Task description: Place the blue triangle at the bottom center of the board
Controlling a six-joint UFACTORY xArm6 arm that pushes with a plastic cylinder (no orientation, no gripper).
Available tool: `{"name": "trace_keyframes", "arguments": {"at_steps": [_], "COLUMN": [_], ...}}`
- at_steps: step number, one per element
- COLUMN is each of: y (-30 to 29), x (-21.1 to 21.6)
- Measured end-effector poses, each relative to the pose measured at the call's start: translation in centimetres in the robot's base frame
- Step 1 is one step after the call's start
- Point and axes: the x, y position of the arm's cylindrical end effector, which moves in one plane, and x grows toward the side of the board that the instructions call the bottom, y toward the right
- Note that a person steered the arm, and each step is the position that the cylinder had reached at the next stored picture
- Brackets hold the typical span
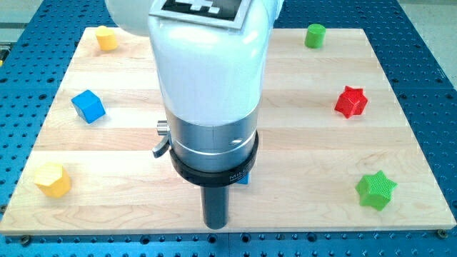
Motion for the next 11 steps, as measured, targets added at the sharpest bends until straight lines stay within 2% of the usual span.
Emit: {"name": "trace_keyframes", "arguments": {"at_steps": [2,3,4,5,6,7,8,9,10,11], "y": [0.6,6.1,11.5,6.5,4.1,4.4,7.9,-0.3,-1.9,-1.9], "x": [0.2,-1.2,-8.1,-10.3,-4.1,-3.6,-7.4,-8.7,-6.6,-6.6]}}
